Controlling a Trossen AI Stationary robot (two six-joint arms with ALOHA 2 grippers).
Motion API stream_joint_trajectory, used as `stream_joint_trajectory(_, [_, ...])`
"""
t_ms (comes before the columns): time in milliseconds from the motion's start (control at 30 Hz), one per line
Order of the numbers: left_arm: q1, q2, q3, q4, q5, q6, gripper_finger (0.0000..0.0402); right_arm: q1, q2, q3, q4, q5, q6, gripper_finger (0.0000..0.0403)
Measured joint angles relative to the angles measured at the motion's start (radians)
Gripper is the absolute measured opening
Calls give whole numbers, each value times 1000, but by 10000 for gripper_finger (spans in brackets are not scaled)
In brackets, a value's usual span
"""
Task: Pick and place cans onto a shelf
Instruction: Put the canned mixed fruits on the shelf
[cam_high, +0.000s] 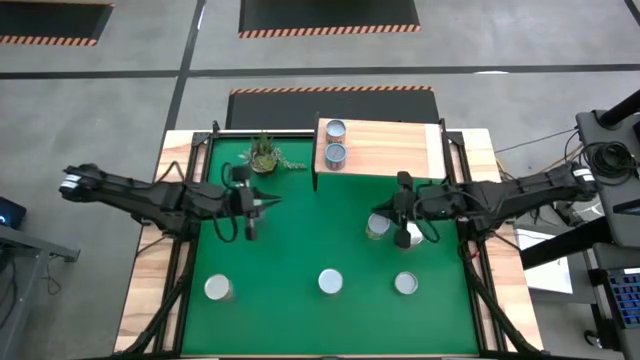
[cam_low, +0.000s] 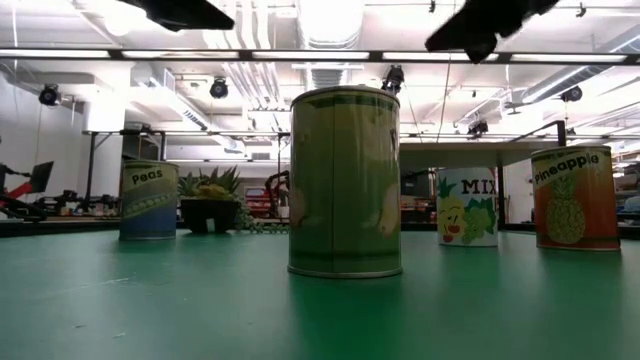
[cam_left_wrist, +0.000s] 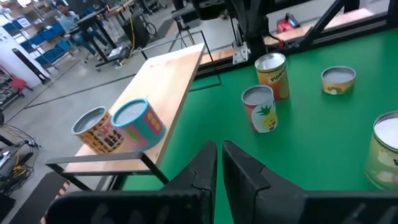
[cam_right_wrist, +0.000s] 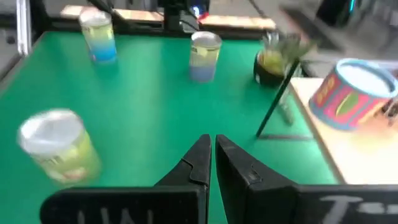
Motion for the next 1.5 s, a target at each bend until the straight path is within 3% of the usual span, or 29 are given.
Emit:
stream_joint_trajectory(100, [0, -54, -20, 0, 0, -4, 8, 11, 77, 41, -194, 2, 139, 13])
stream_joint_trajectory(233, [0, -99, -28, -1, 0, -4, 8, 52, 168, 58, -307, -1, 218, 13])
stream_joint_trajectory(467, [0, -123, -29, -2, 2, -41, 8, 71, 256, 60, -328, 3, 242, 13])
stream_joint_trajectory(767, [0, -110, -29, -2, 3, -39, 8, 70, 260, 61, -330, 11, 270, 27])
stream_joint_trajectory(933, [0, -99, -29, -1, 3, -36, 8, 70, 259, 61, -345, 43, 369, 97])
stream_joint_trajectory(1300, [0, -62, -29, 6, 3, -19, 8, 70, 267, 61, -391, 90, 385, 315])
stream_joint_trajectory(1400, [0, -55, -29, 17, 3, -11, 8, 70, 275, 59, -411, 91, 382, 354])
stream_joint_trajectory(1500, [0, -47, -29, 29, 2, -8, 8, 70, 296, 47, -412, 92, 382, 366])
